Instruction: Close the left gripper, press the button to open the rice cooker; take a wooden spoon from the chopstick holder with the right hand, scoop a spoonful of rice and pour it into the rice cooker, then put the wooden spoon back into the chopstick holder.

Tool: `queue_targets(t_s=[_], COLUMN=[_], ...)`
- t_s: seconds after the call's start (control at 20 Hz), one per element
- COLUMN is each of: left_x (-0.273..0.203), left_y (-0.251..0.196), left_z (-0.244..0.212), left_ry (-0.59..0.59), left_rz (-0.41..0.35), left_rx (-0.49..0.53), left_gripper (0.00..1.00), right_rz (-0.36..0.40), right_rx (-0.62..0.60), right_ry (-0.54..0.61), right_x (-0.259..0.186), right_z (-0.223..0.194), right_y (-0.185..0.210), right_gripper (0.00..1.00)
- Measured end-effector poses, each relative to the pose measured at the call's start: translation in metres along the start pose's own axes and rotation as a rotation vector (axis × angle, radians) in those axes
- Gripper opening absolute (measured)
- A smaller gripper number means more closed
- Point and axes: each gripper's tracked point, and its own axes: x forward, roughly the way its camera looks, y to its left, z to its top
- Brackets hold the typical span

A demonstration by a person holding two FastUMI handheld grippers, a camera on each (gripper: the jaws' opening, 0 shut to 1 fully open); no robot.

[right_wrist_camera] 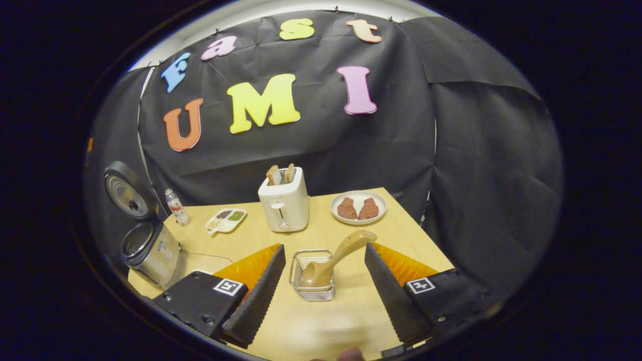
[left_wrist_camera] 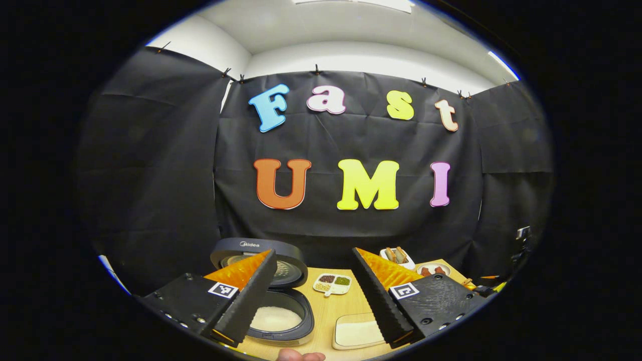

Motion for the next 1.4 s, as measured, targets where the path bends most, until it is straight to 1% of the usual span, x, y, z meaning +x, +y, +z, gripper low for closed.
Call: queue_targets(t_s=[0.15, 0.2, 0.25, 0.3, 0.45, 0.5, 0.65, 0.7, 0.75, 0.8, 0.9, 0.95, 1.0, 1.05, 1.25, 1.4], left_x=[0.016, 0.023, 0.03, 0.036, 0.05, 0.053, 0.06, 0.061, 0.063, 0.063, 0.058, 0.056, 0.053, 0.05, 0.038, 0.023], left_y=[-0.012, -0.016, -0.018, -0.021, -0.031, -0.036, -0.053, -0.053, -0.053, -0.052, -0.048, -0.046, -0.043, -0.041, -0.026, -0.011], left_z=[0.001, 0.0, -0.001, -0.005, -0.013, -0.013, -0.021, -0.022, -0.022, -0.022, -0.022, -0.02, -0.018, -0.018, -0.017, -0.015], left_ry=[0.0, 0.001, 0.007, 0.018, 0.045, 0.042, 0.068, 0.072, 0.074, 0.076, 0.077, 0.069, 0.062, 0.06, 0.054, 0.04], left_rz=[0.005, 0.006, 0.009, 0.013, 0.028, 0.026, -0.004, -0.007, -0.006, -0.002, 0.012, 0.019, 0.021, 0.021, 0.033, 0.039], left_rx=[0.006, 0.01, 0.012, 0.007, 0.006, 0.007, 0.012, 0.016, 0.016, 0.015, 0.016, 0.015, 0.012, 0.015, 0.012, 0.012], left_gripper=[0.95, 0.95, 0.95, 0.95, 0.95, 0.95, 0.95, 0.95, 0.95, 0.95, 0.95, 0.96, 0.95, 0.95, 0.95, 0.95], right_rz=[0.012, 0.014, 0.018, 0.025, 0.051, 0.065, 0.079, 0.081, 0.084, 0.085, 0.083, 0.086, 0.082, 0.075, 0.063, 0.047], right_rx=[0.068, 0.091, 0.106, 0.118, 0.147, 0.158, 0.166, 0.162, 0.163, 0.165, 0.177, 0.192, 0.204, 0.212, 0.221, 0.207], right_ry=[0.074, 0.097, 0.118, 0.137, 0.182, 0.193, 0.193, 0.188, 0.184, 0.186, 0.195, 0.195, 0.188, 0.177, 0.186, 0.165], right_x=[0.03, 0.039, 0.048, 0.051, 0.074, 0.077, 0.085, 0.085, 0.085, 0.087, 0.088, 0.088, 0.086, 0.086, 0.077, 0.067], right_z=[-0.021, -0.028, -0.033, -0.038, -0.045, -0.046, -0.04, -0.039, -0.038, -0.036, -0.034, -0.031, -0.027, -0.022, -0.017, 0.001], right_y=[-0.007, -0.01, -0.012, -0.013, -0.011, -0.011, -0.009, -0.008, -0.006, -0.004, -0.004, -0.003, -0.003, -0.004, 0.0, 0.009], right_gripper=[0.98, 1.0, 0.99, 0.95, 0.88, 0.83, 0.79, 0.74, 0.63, 0.61, 0.49, 0.4, 0.4, 0.29, 0.22, 0.18])
